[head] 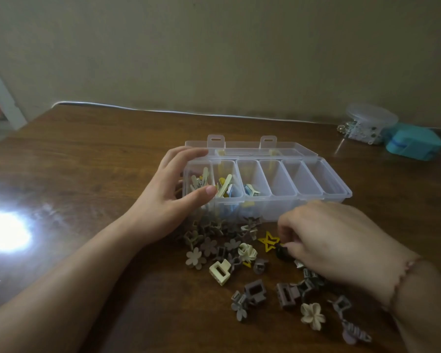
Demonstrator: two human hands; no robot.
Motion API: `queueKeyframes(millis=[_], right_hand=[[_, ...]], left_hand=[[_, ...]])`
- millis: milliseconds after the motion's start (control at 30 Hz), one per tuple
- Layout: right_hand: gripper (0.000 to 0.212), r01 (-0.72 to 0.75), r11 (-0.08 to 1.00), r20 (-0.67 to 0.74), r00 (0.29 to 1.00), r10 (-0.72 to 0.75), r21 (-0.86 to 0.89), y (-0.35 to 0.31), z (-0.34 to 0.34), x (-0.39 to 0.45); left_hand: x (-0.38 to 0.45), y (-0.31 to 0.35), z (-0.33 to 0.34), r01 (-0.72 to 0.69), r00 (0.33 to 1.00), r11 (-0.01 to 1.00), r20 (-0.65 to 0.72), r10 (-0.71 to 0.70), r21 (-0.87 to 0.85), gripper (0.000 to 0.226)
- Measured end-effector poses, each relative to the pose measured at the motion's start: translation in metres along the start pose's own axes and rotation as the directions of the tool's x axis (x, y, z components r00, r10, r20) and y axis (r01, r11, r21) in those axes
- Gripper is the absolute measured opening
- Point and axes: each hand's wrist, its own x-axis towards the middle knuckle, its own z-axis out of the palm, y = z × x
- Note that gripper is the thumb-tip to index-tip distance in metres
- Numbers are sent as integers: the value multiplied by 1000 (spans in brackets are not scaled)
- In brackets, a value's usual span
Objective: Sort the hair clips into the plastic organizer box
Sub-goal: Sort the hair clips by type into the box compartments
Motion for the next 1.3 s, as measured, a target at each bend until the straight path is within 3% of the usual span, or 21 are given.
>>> queueKeyframes(millis=[167, 300, 533, 633, 700, 767, 833, 1000, 1300], right_hand=[[4, 21, 1000, -1, 1000, -21, 13, 2, 2, 0], [20, 45, 998, -15, 999, -44, 53, 1, 4, 0], [26, 159, 958, -122, 984, -133, 240, 14, -8, -8], [13, 284, 880, -358, 923, -143, 381, 14, -12, -6], [9, 358, 809, -569, 822, -36, 466, 11, -8, 4], [5, 367, 826, -682, 731, 30, 429, 7, 0, 20], [2, 325, 868, -681, 732, 20, 375, 5, 8, 33], [25, 333, 913, -682, 726, -90, 234, 11, 11, 34], [78, 306, 936, -459, 866, -198, 174, 8, 18, 41]], left_hand=[[0, 0, 0, 3, 1000, 1000, -2, -3, -2, 71], [-1, 0, 0, -2, 1000, 1000, -6, 2, -1, 72], [0, 0, 0, 9, 1000, 1000, 4, -9, -3, 74], [0, -1, 0, 6, 1000, 1000, 3, -6, 3, 74], [1, -2, 1, 6, 1000, 1000, 3, -6, -2, 74], [1, -2, 0, 10, 1000, 1000, 6, -10, -6, 74], [1, -1, 1, 8, 1000, 1000, 10, -8, -5, 74], [1, -2, 0, 3, 1000, 1000, 11, -3, -3, 73], [1, -1, 0, 6, 1000, 1000, 15, -6, -4, 73]])
